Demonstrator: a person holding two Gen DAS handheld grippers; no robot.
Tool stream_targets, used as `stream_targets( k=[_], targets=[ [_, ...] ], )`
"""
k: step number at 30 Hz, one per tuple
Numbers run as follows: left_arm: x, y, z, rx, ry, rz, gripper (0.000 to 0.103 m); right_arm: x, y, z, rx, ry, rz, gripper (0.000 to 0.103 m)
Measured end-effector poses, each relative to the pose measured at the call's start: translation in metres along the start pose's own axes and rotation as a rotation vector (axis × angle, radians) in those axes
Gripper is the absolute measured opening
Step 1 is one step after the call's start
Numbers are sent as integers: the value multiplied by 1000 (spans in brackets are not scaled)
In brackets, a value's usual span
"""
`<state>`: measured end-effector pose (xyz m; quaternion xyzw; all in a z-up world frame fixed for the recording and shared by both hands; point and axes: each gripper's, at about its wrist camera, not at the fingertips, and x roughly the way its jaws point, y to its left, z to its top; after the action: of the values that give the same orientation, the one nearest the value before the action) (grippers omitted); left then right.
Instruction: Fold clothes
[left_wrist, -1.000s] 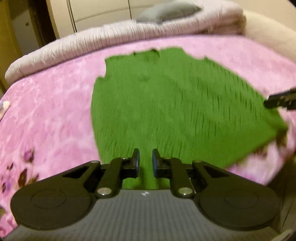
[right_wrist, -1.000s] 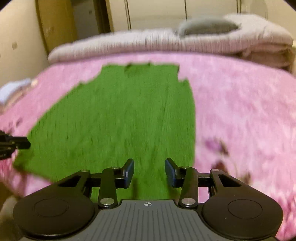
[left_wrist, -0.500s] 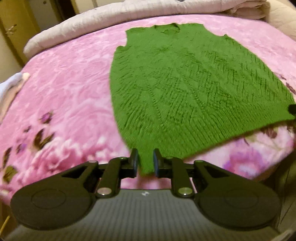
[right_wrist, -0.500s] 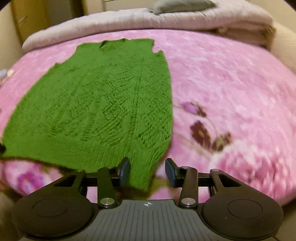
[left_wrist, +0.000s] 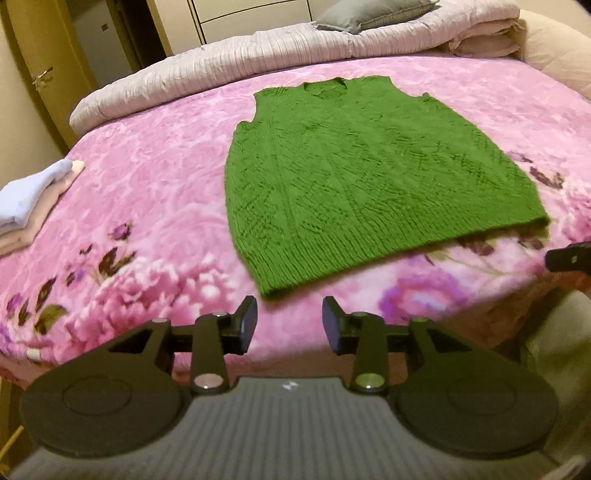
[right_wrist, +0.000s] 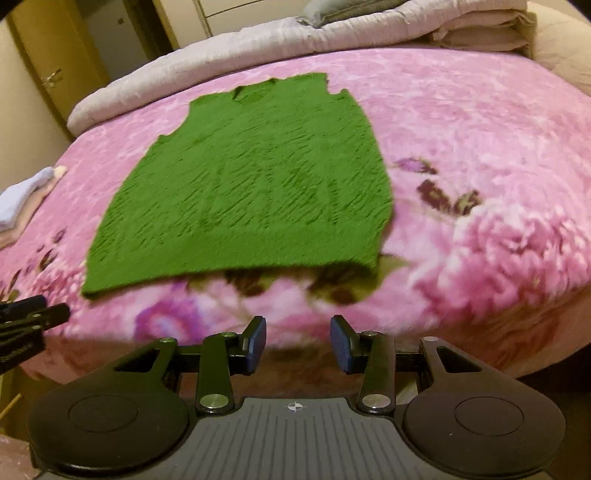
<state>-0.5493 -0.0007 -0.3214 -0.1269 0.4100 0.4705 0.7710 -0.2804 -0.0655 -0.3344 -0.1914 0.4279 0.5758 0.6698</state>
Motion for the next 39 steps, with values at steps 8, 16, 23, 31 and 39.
stream_targets(
  k=[8, 16, 23, 31, 39],
  targets=[
    [-22, -2, -12, -68, 1, -26, 40, -13, 14, -10, -31, -12, -34, 42],
    [-33, -4, -15, -78, -19, -26, 41, -19, 18, -14, -40, -17, -35, 42],
    [-34, -5, -11, -73, -23, -27, 41, -21, 21, -11, -46, -30, -27, 43],
    [-19, -5, -1, -65, 0, -35, 41, -13, 22, -4, -47, -14, -20, 43],
    [15, 7, 21, -66, 35, -51, 41, 11, 15, 18, -52, 15, -35, 43]
  ],
)
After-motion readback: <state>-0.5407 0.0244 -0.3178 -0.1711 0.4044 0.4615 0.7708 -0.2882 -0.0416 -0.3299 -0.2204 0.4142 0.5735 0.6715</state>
